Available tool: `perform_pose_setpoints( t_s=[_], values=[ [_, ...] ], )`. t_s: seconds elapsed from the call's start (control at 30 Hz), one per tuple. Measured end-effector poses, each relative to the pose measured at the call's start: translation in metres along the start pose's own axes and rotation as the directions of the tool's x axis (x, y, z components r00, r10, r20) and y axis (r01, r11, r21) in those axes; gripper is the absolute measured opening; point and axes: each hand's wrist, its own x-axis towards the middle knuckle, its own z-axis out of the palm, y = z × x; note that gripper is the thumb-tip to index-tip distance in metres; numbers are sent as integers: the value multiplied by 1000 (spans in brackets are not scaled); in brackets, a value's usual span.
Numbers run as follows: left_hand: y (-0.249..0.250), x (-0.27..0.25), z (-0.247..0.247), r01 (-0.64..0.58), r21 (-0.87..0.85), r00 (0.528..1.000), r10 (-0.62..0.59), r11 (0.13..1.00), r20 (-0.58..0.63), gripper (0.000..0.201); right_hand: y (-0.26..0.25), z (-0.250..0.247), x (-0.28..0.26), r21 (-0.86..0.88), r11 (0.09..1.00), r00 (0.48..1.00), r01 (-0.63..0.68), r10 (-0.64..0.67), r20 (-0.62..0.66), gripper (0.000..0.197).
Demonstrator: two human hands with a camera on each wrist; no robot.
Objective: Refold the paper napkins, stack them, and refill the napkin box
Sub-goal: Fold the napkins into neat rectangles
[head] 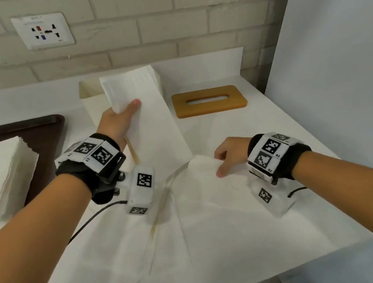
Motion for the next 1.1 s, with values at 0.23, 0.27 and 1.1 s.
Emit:
perform_pose_setpoints(
  t_s=[0.23, 0.27, 1.1],
  values=[
    [-2, -17, -1, 91, -146, 996, -88, 985, 30, 41, -12, -63, -38, 729, 616, 954, 299, -196, -225, 35],
    [-3, -20, 4, 104, -155, 994, -96, 982, 57, 40, -15, -72, -43, 763, 544, 937, 350, -208, -281, 32],
    [-7, -40, 45, 61, -5, 997, -60, 998, 46, 39, -36, -42, -14, 464, 877, 978, 125, -30, -206, 28]
  ],
)
